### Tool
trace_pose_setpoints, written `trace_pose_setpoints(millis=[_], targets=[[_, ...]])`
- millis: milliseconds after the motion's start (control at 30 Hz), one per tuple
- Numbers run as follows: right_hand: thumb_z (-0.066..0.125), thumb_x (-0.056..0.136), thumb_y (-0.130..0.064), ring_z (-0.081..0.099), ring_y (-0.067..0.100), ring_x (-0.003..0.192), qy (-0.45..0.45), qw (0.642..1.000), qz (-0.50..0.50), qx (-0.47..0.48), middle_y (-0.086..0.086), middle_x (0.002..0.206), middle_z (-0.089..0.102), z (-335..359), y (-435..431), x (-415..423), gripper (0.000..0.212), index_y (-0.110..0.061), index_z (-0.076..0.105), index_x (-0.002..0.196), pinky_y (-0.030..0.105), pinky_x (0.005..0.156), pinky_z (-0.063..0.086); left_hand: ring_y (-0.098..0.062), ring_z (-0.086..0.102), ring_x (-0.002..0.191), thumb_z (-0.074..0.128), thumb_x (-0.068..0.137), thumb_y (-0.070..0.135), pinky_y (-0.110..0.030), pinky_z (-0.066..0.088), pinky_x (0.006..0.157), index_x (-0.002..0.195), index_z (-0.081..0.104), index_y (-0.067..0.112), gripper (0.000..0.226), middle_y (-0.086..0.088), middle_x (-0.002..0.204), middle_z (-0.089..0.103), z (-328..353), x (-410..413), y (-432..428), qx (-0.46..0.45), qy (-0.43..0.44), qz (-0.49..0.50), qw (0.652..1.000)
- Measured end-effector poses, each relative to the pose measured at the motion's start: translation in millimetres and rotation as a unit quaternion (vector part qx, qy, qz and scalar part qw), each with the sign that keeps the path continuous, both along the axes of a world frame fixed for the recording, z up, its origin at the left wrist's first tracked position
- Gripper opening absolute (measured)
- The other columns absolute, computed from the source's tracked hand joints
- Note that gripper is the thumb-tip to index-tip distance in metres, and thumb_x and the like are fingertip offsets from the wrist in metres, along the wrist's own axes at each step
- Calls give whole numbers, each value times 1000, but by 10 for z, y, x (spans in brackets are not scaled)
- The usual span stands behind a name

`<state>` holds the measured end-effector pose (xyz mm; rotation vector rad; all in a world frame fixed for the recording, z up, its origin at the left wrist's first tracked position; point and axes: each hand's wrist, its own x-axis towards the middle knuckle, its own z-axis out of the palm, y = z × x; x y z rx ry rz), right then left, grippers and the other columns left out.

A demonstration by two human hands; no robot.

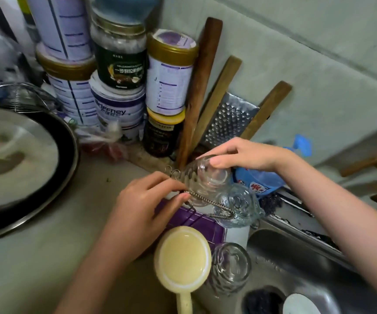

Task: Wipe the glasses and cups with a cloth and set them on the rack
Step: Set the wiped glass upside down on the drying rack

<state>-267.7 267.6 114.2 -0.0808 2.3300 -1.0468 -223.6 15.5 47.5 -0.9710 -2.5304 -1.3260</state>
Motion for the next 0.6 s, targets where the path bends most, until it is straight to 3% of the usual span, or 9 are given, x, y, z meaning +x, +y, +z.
trace_pose_setpoints(millis=[100, 200, 367, 533, 600], targets=[[70, 74, -55, 64, 11, 107, -46, 997, 49, 27, -3, 111, 72, -94, 11, -92, 53, -26, 68, 119, 33, 99, 48, -11, 63, 84, 51, 93, 47, -39, 52, 69, 96, 71, 23, 32, 12, 94, 61, -6, -33, 25, 13, -24, -9, 1000], [71, 71, -56, 63, 0, 105, -72, 992, 78, 70, -13, 112, 71, -204, 4, -115, 59, -30, 64, 124, 23, 98, 46, -9, 63, 85, 51, 92, 47, -37, 52, 70, 95, 72, 21, 33, 12, 94, 61, -6, -56, 15, 16, -32, -21, 999], [70, 68, -61, 60, 4, 111, -104, 984, 94, 107, -13, 121, 65, -343, -8, -127, 66, -33, 60, 127, 30, 105, 43, -7, 62, 85, 49, 93, 48, -37, 52, 71, 95, 70, 24, 32, 14, 93, 60, -3, -65, 4, 12, -40, -25, 999], [67, 63, -73, 61, 2, 112, -137, 979, 96, 120, -13, 124, 64, -488, 41, -138, 76, -37, 57, 129, 28, 107, 41, -5, 62, 84, 49, 93, 47, -35, 52, 71, 95, 70, 25, 31, 15, 92, 60, -10, -70, -1, 17, -49, -31, 998], [68, 72, -66, 60, 4, 115, -146, 978, 90, 119, -9, 126, 64, -514, 49, -147, 69, -33, 56, 131, 23, 104, 42, -4, 61, 84, 49, 93, 47, -33, 51, 71, 96, 70, 24, 31, 16, 91, 60, -8, -71, 3, 13, -49, -32, 998]])
